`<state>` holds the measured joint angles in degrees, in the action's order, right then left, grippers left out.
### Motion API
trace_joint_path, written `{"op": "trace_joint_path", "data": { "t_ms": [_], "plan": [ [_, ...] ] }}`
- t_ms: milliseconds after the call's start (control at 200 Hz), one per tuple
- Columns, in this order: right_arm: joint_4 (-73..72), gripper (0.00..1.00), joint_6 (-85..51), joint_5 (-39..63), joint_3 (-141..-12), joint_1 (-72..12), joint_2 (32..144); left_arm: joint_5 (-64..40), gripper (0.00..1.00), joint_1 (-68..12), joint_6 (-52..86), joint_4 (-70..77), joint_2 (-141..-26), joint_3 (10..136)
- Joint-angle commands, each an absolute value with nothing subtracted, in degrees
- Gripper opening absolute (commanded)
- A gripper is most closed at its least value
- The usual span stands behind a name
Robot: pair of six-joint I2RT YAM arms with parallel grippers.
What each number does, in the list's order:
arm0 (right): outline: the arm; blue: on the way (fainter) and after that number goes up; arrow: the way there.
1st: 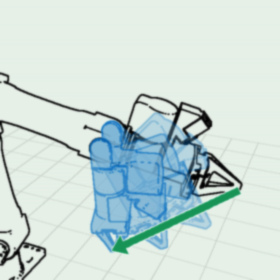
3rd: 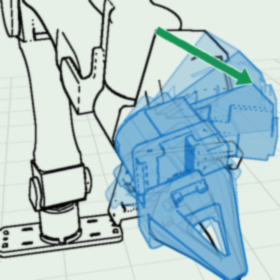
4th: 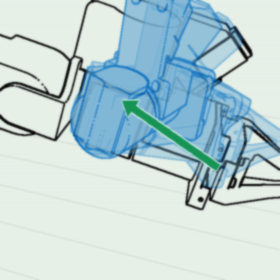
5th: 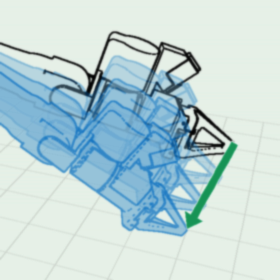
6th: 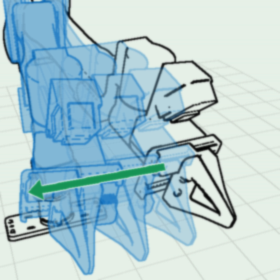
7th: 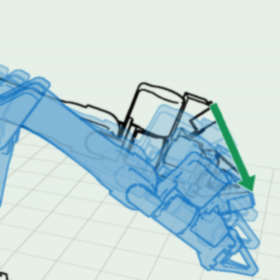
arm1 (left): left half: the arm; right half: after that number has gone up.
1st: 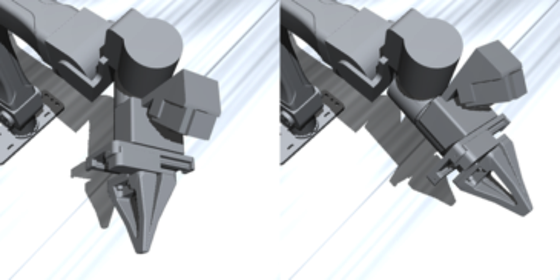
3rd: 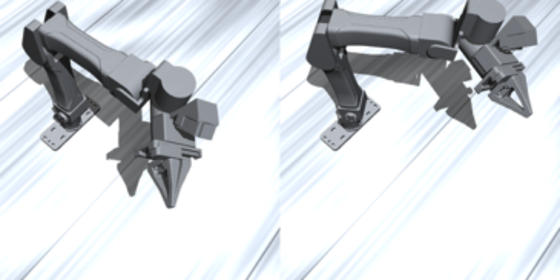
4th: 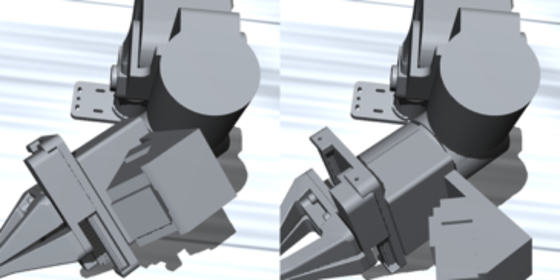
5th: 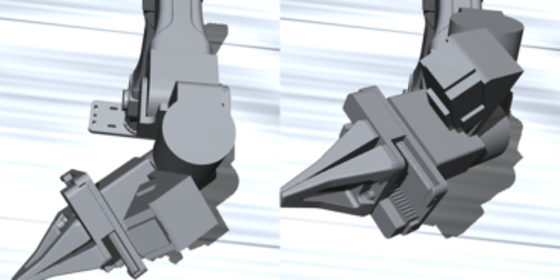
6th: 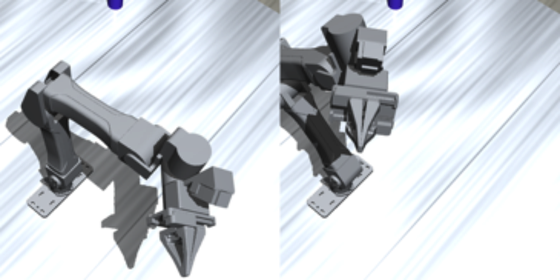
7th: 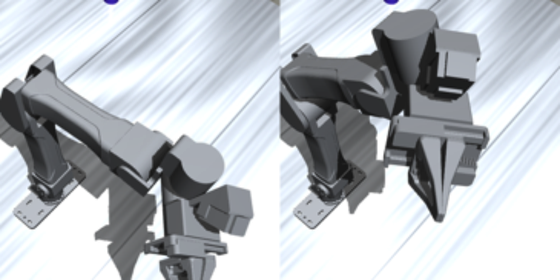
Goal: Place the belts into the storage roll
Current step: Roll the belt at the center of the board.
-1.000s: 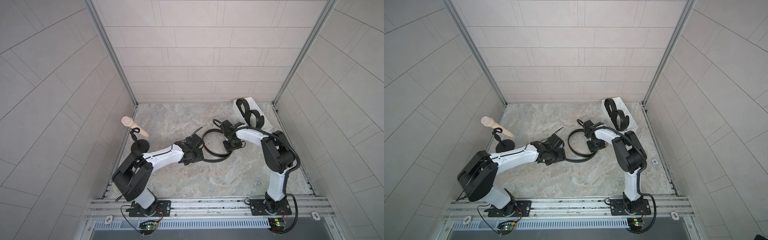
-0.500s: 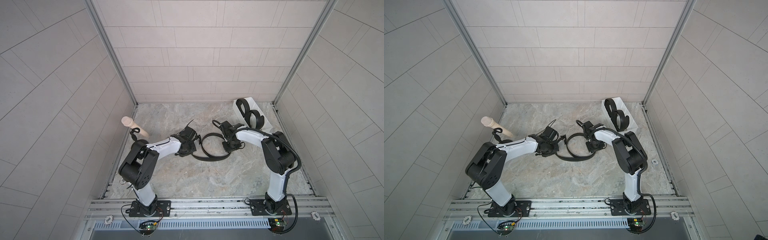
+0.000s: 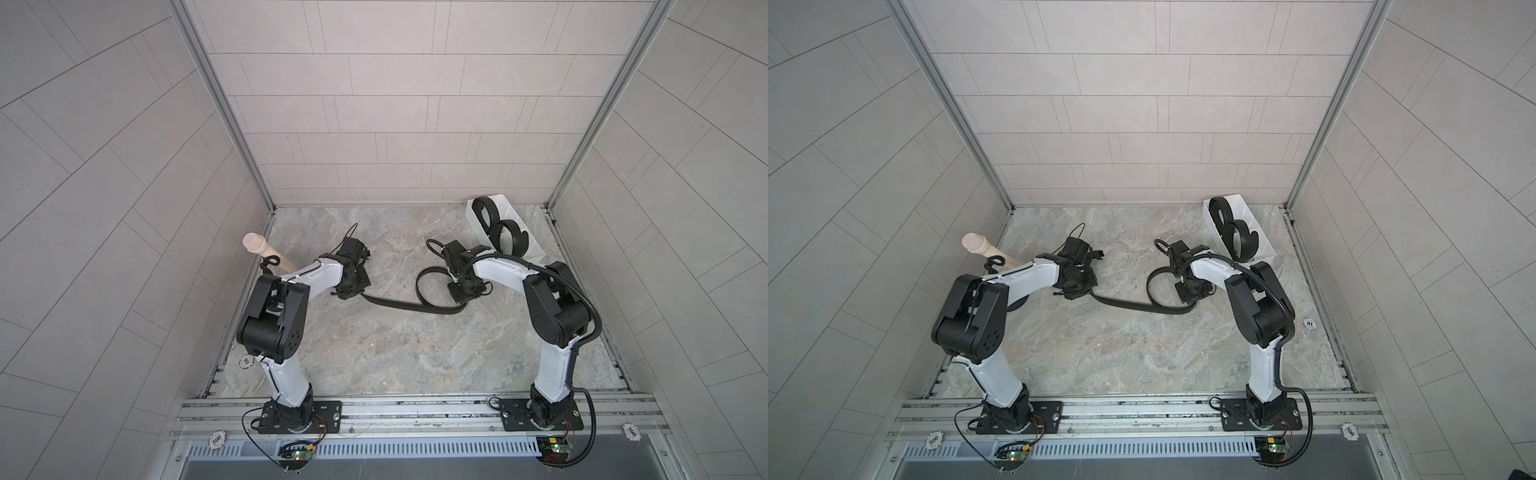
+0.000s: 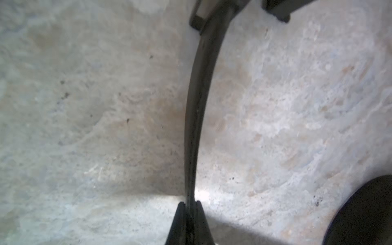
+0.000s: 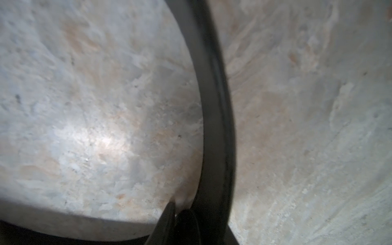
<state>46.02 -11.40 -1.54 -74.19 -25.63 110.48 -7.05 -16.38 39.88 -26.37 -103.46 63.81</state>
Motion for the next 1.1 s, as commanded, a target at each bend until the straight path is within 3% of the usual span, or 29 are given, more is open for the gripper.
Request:
{"op": "trace_joint_path", "data": {
  "t_ms": [0,320,401,521,726,896,1096],
  "plan": [
    [49.4,0.28,-6.8,-0.4,-72.7,-29.2,112.2,-1.5,0.00,-15.2,37.4,-28.2,-109.3,70.4],
    [48.0,0.26,-10.8,5.0,-78.6,-46.3,117.7,-10.9,0.00,-23.7,33.9,-35.7,-127.1,99.7],
    [47.4,0.26,-13.3,5.3,-80.0,-47.9,118.9,-13.6,0.10,-25.8,33.6,-35.4,-127.8,99.8],
    [46.3,0.27,-16.0,5.2,-79.2,-47.8,118.3,-15.4,0.35,-26.5,33.7,-33.4,-124.8,93.6],
    [46.4,0.32,-17.1,5.4,-77.4,-46.4,115.3,-15.3,0.66,-25.0,31.3,-31.3,-116.1,83.3],
    [48.5,0.36,-16.8,6.4,-77.4,-44.9,110.3,-15.5,0.83,-24.1,28.4,-31.2,-109.0,79.7],
    [53.4,0.46,-14.5,8.7,-79.7,-41.6,104.7,-14.2,0.93,-23.8,26.9,-31.9,-100.2,74.0]
  ]
}}
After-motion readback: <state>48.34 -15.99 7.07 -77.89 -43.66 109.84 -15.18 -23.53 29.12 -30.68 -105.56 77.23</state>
